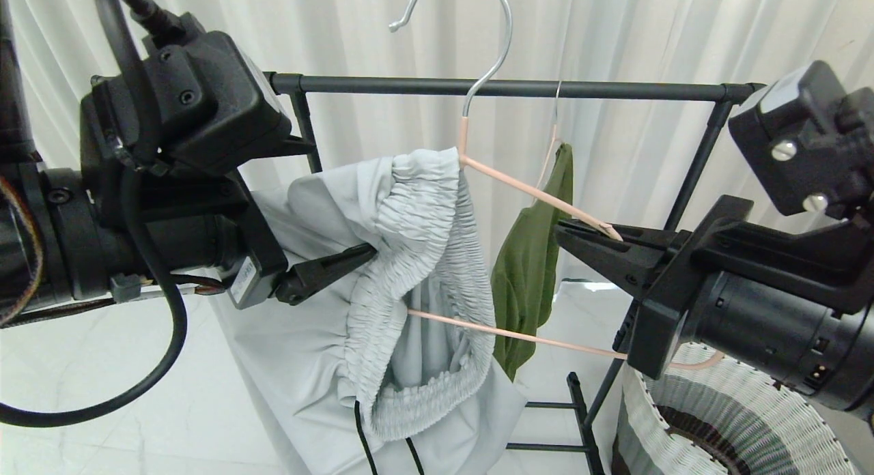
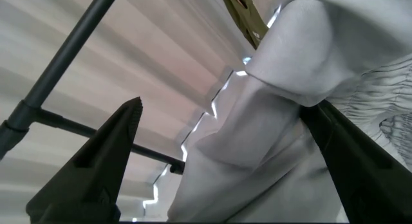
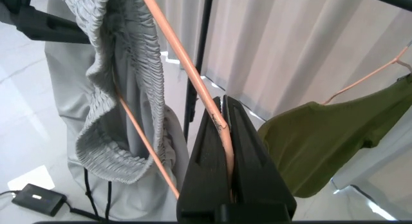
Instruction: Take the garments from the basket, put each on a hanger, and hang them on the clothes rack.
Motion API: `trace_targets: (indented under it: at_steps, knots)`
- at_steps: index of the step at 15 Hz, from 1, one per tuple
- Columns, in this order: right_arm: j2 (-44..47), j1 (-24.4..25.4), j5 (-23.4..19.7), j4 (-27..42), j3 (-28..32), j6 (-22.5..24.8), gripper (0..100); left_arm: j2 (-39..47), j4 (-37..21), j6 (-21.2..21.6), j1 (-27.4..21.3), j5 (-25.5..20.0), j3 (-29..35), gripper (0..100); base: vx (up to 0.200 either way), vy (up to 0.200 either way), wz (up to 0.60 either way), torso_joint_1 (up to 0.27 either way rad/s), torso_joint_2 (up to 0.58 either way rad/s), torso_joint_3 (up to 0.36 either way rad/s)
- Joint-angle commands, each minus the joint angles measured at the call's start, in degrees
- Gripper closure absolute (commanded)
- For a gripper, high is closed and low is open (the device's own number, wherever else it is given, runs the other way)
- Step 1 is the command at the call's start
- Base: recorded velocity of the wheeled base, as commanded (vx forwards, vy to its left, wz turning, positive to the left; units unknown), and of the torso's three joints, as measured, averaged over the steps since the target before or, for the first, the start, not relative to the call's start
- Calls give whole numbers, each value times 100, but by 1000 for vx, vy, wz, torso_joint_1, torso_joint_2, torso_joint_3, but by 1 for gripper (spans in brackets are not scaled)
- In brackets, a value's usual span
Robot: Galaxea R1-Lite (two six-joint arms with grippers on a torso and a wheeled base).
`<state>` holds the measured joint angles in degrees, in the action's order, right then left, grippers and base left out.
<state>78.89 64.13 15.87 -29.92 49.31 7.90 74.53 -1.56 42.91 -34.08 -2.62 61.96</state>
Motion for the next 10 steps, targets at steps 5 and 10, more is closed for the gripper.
trace_targets:
  at_steps: [5, 10]
  knots:
    - [4, 3, 4, -5, 17, 1, 100, 26, -2, -2, -2, -2, 9, 100, 0, 0, 0, 0, 0, 0]
    - [4, 3, 4, -5, 26, 1, 100, 26, -2, -2, -2, -2, 9, 100, 0, 0, 0, 0, 0, 0]
